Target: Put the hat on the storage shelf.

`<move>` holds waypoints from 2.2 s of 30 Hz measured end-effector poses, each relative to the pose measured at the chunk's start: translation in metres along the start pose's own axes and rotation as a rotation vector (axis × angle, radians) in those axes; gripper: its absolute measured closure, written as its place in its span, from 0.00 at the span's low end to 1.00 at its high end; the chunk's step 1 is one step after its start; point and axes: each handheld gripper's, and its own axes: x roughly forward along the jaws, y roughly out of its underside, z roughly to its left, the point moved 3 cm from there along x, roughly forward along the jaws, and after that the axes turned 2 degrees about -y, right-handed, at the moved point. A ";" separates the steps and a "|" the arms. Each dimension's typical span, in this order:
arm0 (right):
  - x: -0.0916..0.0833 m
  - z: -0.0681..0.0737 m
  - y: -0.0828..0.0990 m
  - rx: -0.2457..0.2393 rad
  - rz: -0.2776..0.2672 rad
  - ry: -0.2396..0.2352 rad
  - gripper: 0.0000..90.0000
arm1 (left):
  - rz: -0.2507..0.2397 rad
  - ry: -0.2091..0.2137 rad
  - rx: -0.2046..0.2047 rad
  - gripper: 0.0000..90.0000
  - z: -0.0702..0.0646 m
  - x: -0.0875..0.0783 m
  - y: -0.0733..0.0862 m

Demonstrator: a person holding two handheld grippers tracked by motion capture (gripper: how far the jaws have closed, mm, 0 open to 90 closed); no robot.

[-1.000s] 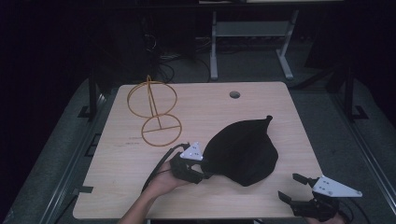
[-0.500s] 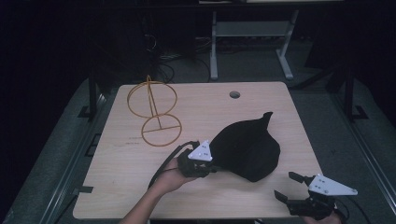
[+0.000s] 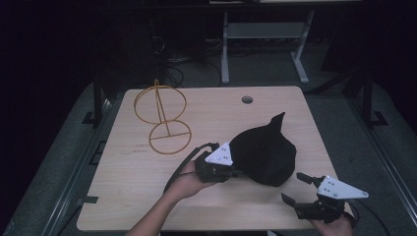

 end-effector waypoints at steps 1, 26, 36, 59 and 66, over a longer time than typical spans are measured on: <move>0.000 0.000 0.000 0.000 0.000 0.000 0.15 | 0.000 0.000 0.000 0.95 0.000 0.000 0.000; 0.038 -0.034 -0.025 0.034 0.022 -0.036 0.21 | -0.037 0.042 0.036 0.95 -0.005 -0.005 -0.004; 0.049 -0.025 -0.018 -0.055 0.035 -0.021 0.76 | -0.035 0.040 0.031 0.95 -0.004 -0.007 0.001; 0.035 -0.024 -0.026 -0.007 -0.078 -0.026 0.96 | -0.035 -0.055 -0.029 0.62 0.000 -0.037 0.025; 0.025 -0.022 -0.043 -0.039 -0.092 -0.013 0.96 | -0.053 -0.113 -0.072 0.52 0.002 -0.052 0.039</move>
